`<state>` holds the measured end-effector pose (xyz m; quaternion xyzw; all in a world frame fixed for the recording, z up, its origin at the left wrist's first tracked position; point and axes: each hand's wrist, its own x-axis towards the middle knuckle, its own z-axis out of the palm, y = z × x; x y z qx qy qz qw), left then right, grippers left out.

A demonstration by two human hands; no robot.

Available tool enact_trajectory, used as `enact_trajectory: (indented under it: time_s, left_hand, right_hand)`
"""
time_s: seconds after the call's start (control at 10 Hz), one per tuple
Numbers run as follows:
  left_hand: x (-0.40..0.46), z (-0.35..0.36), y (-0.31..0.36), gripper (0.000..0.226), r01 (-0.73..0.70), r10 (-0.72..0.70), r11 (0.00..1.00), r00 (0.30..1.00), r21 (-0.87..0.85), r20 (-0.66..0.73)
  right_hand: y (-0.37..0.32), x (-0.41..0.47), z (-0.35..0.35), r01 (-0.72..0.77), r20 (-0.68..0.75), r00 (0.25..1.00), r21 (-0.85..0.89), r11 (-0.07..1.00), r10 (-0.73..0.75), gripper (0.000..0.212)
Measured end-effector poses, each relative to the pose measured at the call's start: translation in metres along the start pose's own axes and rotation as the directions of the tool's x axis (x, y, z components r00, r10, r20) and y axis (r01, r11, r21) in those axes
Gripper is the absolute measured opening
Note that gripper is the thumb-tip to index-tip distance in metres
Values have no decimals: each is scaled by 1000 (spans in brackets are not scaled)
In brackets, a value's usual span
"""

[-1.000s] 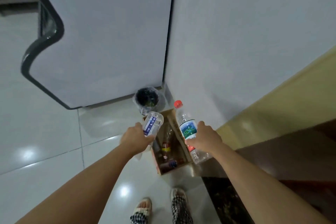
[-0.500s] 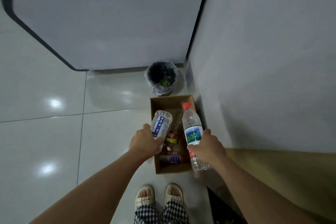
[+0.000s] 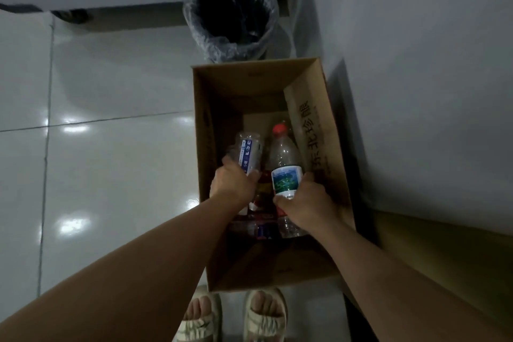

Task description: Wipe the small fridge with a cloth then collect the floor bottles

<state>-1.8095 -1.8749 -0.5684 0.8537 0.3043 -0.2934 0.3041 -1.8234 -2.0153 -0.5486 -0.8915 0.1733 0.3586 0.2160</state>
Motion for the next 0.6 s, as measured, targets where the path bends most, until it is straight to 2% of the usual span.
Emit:
enact_trajectory:
  time_s: [0.3, 0.5, 0.6]
  left_hand:
    - [51, 56, -17, 57, 19, -18, 1000, 998, 24, -64]
    - [56, 59, -20, 56, 28, -27, 999, 999, 20, -30]
    - [43, 44, -13, 61, -13, 14, 996, 1000, 91, -14]
  right_hand:
    - [20, 39, 58, -20, 9, 1000, 63, 998, 19, 73]
    - [24, 42, 60, 2, 94, 996, 40, 999, -6, 76]
    - [21, 29, 53, 17, 142, 990, 11, 1000, -18, 78]
